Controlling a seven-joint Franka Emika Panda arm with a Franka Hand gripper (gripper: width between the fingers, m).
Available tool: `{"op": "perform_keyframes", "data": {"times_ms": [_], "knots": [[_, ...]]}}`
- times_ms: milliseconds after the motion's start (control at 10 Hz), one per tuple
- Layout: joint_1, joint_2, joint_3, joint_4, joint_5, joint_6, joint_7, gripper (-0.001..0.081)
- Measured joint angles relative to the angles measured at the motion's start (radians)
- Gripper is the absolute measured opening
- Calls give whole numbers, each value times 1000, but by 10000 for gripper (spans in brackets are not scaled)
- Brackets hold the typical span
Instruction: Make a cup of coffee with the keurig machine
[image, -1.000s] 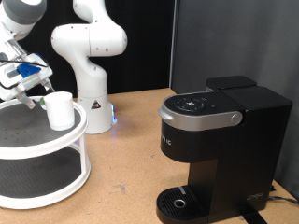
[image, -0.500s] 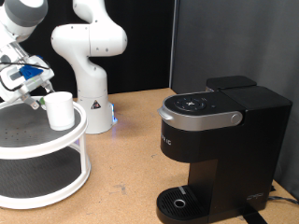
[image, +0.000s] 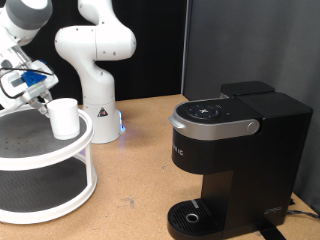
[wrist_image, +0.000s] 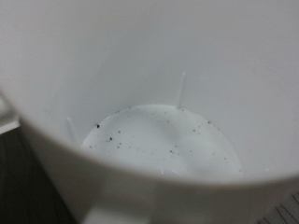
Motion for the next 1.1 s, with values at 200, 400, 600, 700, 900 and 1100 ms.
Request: {"op": "perform_keyframes", "data": {"times_ms": [200,400,600,700,900,1100], "knots": [[-7,0,6,1,-3,-5,12,81],[-16,-4,14,14,-1,-48,28,71],[-22,-32,34,44,18,-131,95,71],[-23,-52,54,57,30,-160,141,71],[-23,-89,117,68,47,-166,233,71],[-20,-102,194,70,59,-130,317,71]]}}
